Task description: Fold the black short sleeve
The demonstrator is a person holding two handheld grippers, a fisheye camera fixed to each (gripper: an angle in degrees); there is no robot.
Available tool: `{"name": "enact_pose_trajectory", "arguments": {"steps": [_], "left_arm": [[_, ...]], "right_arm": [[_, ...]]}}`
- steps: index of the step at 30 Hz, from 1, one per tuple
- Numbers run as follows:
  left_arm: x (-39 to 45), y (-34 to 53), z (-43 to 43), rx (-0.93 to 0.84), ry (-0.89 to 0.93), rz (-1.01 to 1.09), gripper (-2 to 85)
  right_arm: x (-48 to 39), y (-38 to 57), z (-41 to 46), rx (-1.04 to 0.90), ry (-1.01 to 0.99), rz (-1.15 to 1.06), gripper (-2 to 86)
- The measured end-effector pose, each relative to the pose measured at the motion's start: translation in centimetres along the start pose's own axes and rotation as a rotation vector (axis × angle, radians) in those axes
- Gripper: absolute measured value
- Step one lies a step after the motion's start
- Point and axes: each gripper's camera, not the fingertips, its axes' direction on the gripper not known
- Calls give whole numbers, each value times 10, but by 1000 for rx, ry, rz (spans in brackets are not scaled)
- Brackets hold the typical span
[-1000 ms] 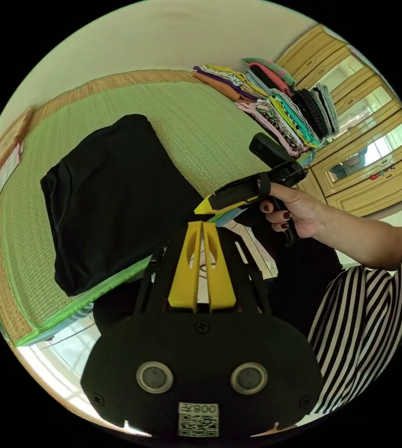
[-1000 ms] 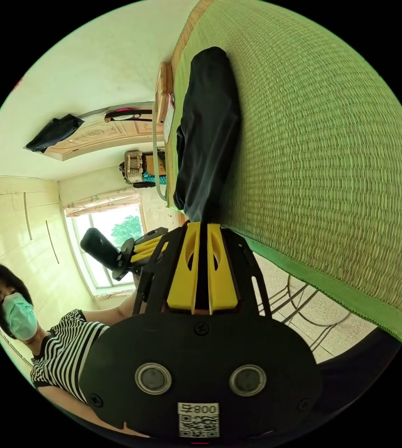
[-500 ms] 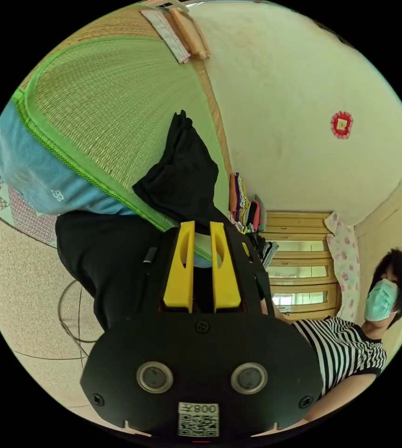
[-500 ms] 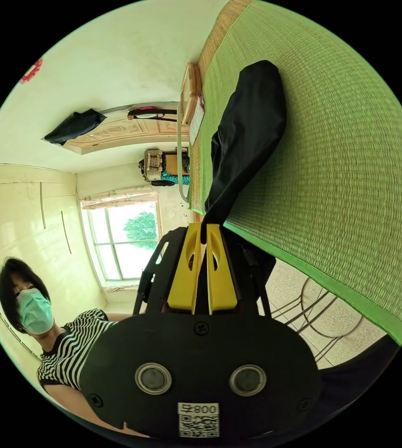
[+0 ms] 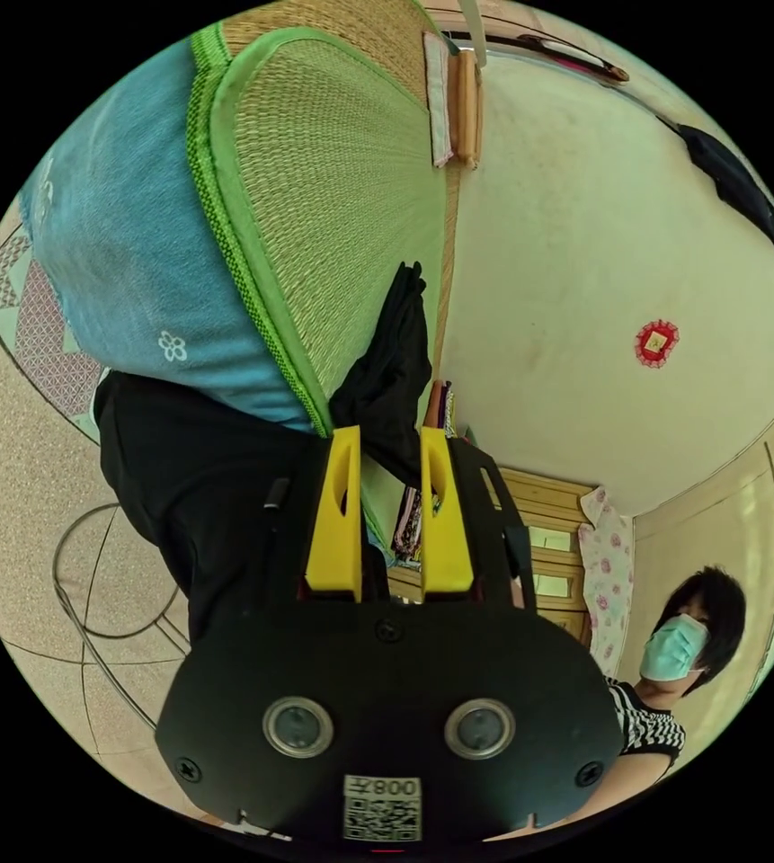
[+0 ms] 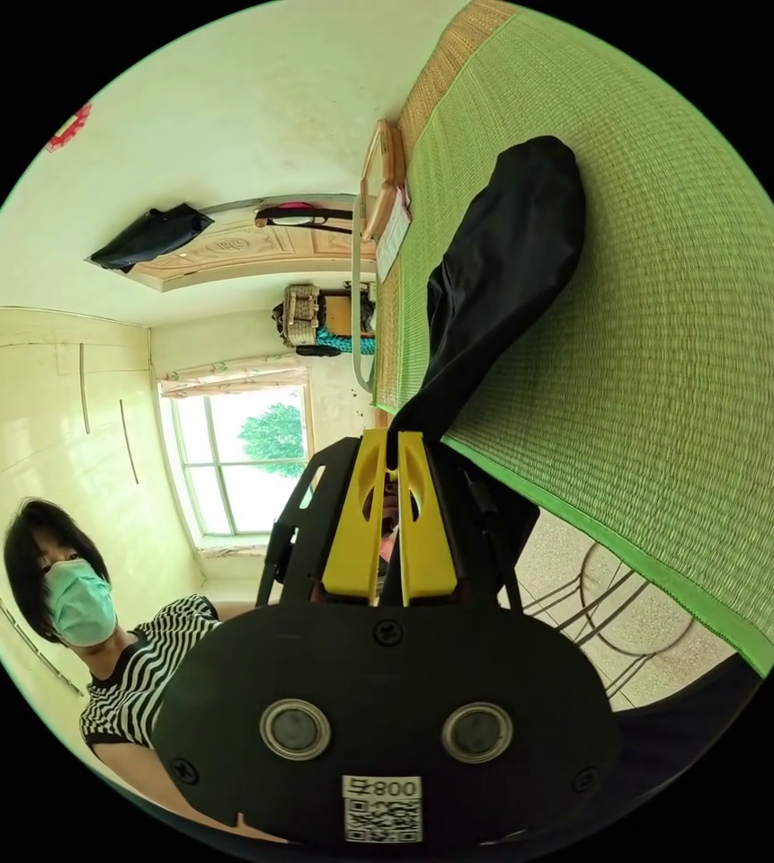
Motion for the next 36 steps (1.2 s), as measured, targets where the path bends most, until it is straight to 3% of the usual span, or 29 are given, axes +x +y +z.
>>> {"name": "enact_pose_trajectory", "arguments": {"steps": [20, 36], "left_arm": [[-100, -42, -5, -87, -72, -41, 94], [-123, -56, 15, -181, 6, -63, 136]], "right_arm": [[-23, -20, 12, 5, -25, -33, 17], [-25, -30, 17, 12, -40, -48, 18]]}}
